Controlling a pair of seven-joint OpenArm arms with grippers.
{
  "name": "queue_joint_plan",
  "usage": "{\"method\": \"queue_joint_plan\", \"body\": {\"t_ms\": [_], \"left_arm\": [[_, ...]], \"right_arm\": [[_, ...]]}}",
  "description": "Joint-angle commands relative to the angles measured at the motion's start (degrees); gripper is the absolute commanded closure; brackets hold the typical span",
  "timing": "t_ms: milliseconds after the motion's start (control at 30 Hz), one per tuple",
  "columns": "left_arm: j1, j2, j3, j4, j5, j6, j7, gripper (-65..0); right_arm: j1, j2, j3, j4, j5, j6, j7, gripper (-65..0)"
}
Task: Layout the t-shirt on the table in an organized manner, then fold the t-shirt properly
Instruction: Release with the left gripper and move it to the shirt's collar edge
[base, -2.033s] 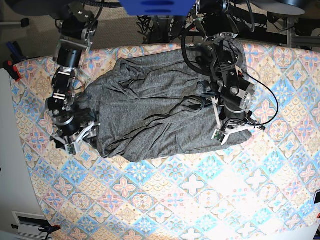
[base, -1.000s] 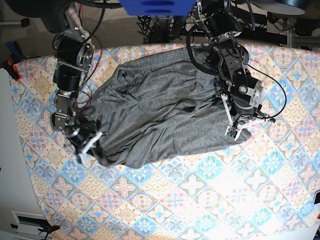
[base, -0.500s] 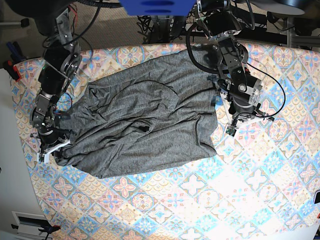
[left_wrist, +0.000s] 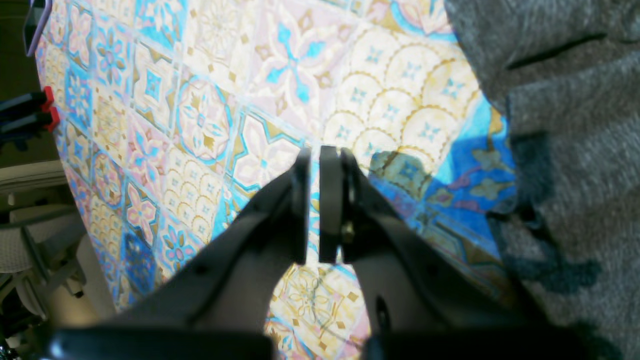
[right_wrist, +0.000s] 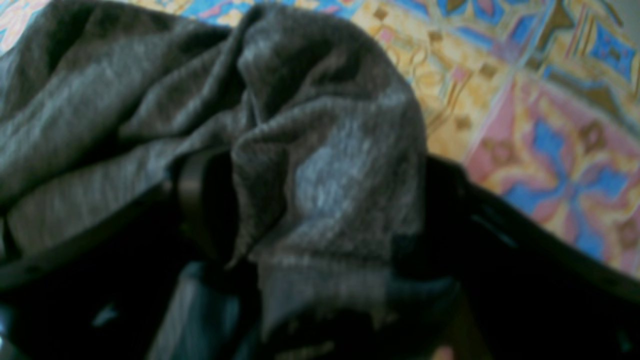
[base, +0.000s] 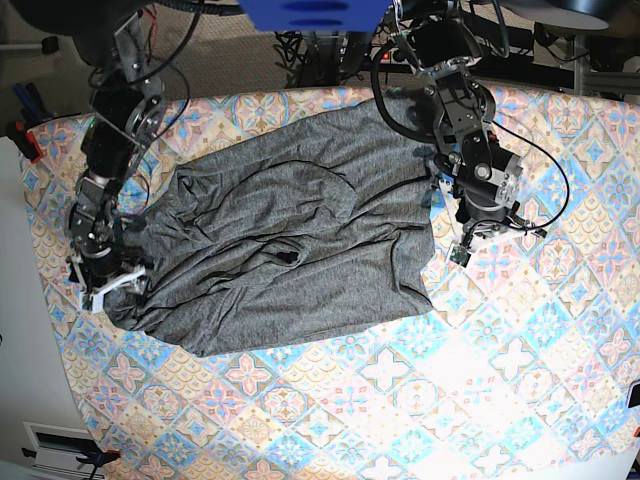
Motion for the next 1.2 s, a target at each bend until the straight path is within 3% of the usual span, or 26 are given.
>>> {"method": "queue_joint_plan", "body": {"t_ms": [0,133,367,467,533,667,933,1167], "left_arm": [[-0.26,0.12,0.47,1.01,-0.08,0.32,-0.48,-3.4],[1.24,0.12,1.53,1.36,-0.6,0.32,-0.57,-3.4],[2.38,0.12,3.9,1.54,-0.52,0.32,-0.48,-3.4],[2.73,0.12,3.9,1.54,-0.6,0.32,-0.48,-3.4],[3.0,0.12,3.9,1.54,-0.6,0.32,-0.48,-3.4],[4.49,0.12,3.82,1.54,-0.6,0.32,-0.48,-3.4],[8.27,0.12,4.17,1.63,-1.04,0.32,-0.74,-3.4],[13.99,0.12,8.56,2.42,-8.69,0.32,-0.48,-3.4]], "right_arm": [[1.5,1.23,2.19,3.28,0.94,0.06,1.68,-54.2],[1.32,1.23,6.24,13.65,0.76,0.06,1.59,-54.7],[-6.94,1.23,6.5,25.17,0.76,0.06,0.98,-54.6],[-9.23,0.79,6.59,30.09,1.47,1.11,-3.07,-54.6],[-11.52,-0.53,7.73,31.15,4.63,2.34,-7.02,-54.6],[-16.0,-2.03,10.9,33.35,15.0,7.79,-14.23,-54.6],[-22.68,-3.34,10.99,37.57,27.22,7.97,-23.11,-54.6],[-23.3,-3.34,10.9,37.65,30.56,8.14,-27.77,-54.6]]}}
